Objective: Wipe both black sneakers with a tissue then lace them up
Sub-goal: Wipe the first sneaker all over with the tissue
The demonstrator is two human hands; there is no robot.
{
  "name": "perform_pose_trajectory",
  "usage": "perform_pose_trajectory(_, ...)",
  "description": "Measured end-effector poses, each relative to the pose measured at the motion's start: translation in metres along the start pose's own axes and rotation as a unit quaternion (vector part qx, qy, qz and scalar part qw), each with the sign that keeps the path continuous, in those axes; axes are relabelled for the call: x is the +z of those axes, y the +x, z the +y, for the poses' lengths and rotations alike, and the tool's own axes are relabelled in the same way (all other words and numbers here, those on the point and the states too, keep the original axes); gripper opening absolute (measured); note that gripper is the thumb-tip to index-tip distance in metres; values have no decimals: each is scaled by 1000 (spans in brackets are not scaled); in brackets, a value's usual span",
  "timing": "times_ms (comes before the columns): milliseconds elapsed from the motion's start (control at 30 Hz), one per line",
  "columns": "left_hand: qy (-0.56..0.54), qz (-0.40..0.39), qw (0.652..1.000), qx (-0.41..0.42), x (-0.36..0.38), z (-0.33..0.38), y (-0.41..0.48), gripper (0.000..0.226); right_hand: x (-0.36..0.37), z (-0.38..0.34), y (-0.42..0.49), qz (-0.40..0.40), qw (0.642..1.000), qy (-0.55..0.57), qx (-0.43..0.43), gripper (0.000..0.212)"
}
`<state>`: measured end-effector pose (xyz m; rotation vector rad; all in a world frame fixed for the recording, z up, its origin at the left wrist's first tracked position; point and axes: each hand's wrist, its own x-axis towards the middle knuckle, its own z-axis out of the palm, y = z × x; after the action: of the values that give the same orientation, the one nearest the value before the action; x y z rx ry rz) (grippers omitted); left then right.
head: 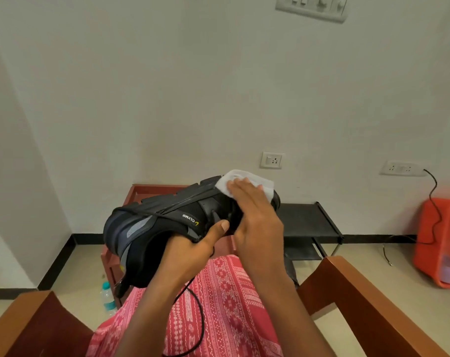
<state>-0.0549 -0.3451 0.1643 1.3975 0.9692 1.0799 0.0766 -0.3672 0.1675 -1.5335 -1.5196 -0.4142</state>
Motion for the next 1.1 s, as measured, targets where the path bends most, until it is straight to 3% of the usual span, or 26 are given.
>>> perform_pose_trajectory(200, -39, -1, 999, -31, -3, -2, 1, 12, -11, 29, -5, 83, 987, 40, 130, 56)
perform_pose_trajectory(333, -80, -7, 996, -50, -4, -3, 5, 35, -7, 25, -16, 124, 981, 48, 142, 53)
perform_pose_trajectory(467, -144, 2, 987, -70, -2, -1, 7, 21, 0, 16, -21, 159, 974, 58, 152, 53)
perform_pose_trajectory(600, -187, -2, 976, -108, 0, -1, 7, 27, 4, 6, -22, 151, 971, 73, 171, 60)
perform_pose_trajectory(700, -145, -10, 984, -98, -4, -3, 7, 27, -2, 10, -15, 125, 968, 77, 204, 56)
perform_pose_trajectory(833, -52, -18, 996, -73, -14, -6, 7, 30, -11, 23, 4, 27, 971, 39, 235, 50)
perform_pose_trajectory(1000, 44, -16, 997, -62, -14, -4, 5, 11, -13, 21, 17, -33, 981, 6, 193, 54)
perform_pose_trajectory(1100, 150, -21, 987, -45, -6, -4, 4, 18, -7, 12, 16, -77, 983, 18, 166, 54)
